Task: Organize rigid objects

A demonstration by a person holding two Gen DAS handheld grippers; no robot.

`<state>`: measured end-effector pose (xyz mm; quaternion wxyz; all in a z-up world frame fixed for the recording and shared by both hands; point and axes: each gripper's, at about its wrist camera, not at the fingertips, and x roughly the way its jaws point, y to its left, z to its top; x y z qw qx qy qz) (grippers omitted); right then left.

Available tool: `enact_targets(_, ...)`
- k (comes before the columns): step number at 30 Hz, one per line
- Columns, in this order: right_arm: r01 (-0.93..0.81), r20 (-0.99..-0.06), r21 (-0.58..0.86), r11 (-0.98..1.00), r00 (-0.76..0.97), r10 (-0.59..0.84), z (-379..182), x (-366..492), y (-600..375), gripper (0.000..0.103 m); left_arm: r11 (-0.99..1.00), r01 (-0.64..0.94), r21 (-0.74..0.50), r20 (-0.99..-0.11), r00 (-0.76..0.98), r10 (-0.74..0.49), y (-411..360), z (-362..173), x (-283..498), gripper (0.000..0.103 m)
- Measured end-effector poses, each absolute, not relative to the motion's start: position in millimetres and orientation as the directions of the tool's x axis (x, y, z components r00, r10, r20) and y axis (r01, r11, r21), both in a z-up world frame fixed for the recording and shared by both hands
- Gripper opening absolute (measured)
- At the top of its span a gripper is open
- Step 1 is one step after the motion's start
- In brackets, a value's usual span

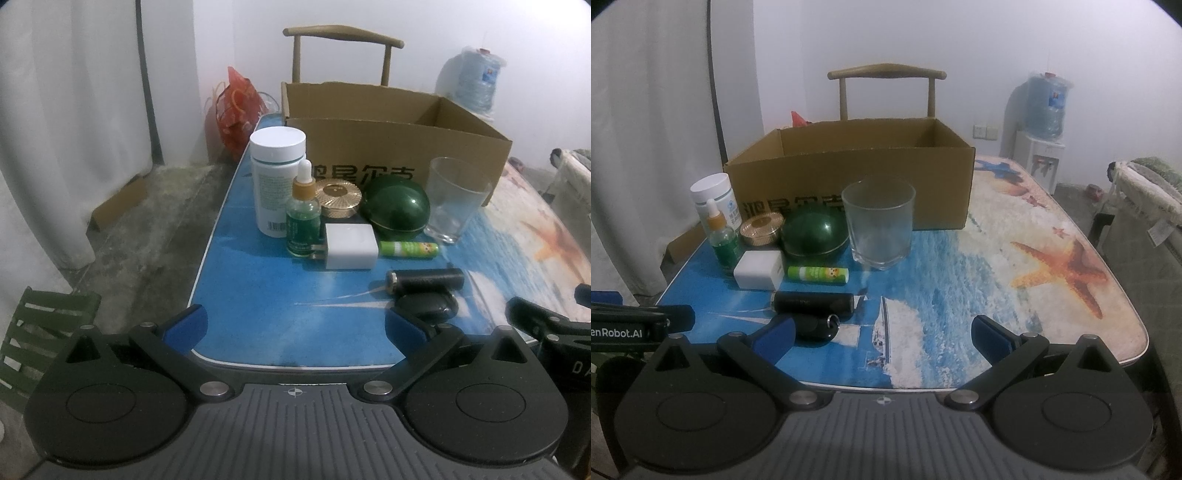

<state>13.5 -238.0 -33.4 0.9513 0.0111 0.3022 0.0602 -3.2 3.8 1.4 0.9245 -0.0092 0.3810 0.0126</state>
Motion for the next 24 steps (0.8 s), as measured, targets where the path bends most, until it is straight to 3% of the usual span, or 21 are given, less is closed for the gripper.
enact_targets(24, -0.105, -0.572, 0.056, 0.993, 0.812, 0.119, -32.0, 13.5, -238.9, 0.103, 1.000, -0.030, -0.006, -0.704, 0.710, 0.017, 3.8, 1.0, -3.5, 0.103)
